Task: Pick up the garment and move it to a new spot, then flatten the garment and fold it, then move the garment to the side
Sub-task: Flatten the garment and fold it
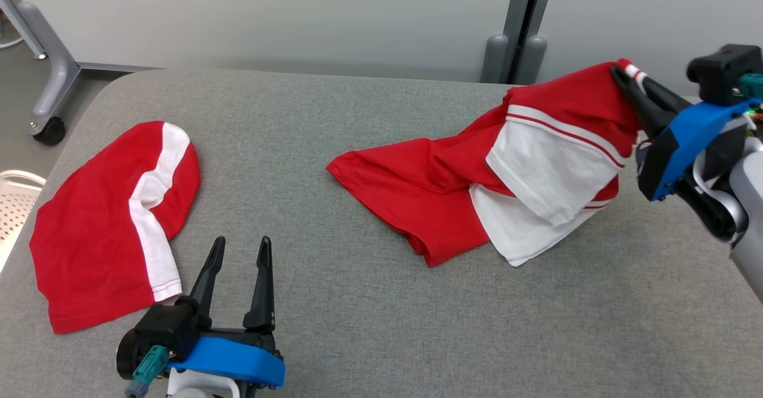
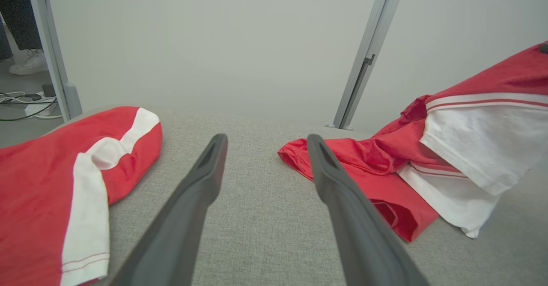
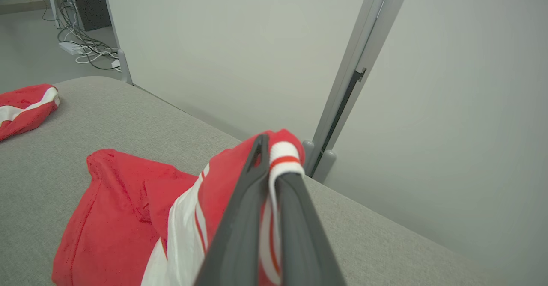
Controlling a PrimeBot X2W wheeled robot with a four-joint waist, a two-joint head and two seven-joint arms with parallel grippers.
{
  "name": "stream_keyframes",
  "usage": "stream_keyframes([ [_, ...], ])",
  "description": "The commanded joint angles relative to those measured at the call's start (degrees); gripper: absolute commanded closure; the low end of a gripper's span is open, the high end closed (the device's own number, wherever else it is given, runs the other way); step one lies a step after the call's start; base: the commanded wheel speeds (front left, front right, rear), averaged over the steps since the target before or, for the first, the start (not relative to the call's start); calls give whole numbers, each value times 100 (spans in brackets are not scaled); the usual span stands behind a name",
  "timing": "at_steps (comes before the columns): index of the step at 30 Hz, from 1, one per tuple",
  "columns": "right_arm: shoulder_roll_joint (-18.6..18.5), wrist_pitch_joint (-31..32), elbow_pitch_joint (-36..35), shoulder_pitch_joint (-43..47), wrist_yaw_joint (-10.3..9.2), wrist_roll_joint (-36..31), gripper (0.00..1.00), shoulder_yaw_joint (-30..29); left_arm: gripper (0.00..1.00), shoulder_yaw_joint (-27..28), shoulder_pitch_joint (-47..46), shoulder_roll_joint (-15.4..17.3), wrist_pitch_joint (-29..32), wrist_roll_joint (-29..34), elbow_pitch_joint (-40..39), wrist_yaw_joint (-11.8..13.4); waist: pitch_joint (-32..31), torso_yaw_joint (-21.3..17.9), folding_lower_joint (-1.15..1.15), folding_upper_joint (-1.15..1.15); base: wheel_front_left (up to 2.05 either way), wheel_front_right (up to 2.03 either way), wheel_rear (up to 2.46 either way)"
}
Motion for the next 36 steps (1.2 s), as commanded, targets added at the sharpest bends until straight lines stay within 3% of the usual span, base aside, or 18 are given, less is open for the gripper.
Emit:
stream_keyframes([
  [1,15,-123,125,113,1,-34,100,-65,0,5,23,7,-25,28,11,-36,-4,-11,0,0,0,0,0],
  [8,197,-629,628,44,0,-235,100,-409,0,-16,-2,8,-26,37,70,-83,-32,-10,0,0,0,0,0],
  [9,253,-657,750,35,1,-255,58,-476,0,-20,-6,8,-26,39,79,-93,-48,-1,0,0,0,0,0],
  [10,338,-578,902,58,1,-244,0,-528,0,-31,-4,8,-26,41,96,-88,-68,12,0,0,0,0,0],
  [19,632,-297,1461,349,1,-259,0,-720,0,-8,86,53,-26,33,149,-124,-238,69,0,0,0,0,0],
  [27,715,358,2069,899,1,-383,0,-1010,0,49,150,70,-26,14,105,-99,-289,-18,0,0,0,0,0],
  [36,963,-94,2195,1376,1,-964,0,-1271,0,77,65,49,-26,45,52,-118,-193,-104,0,0,0,0,0],
])
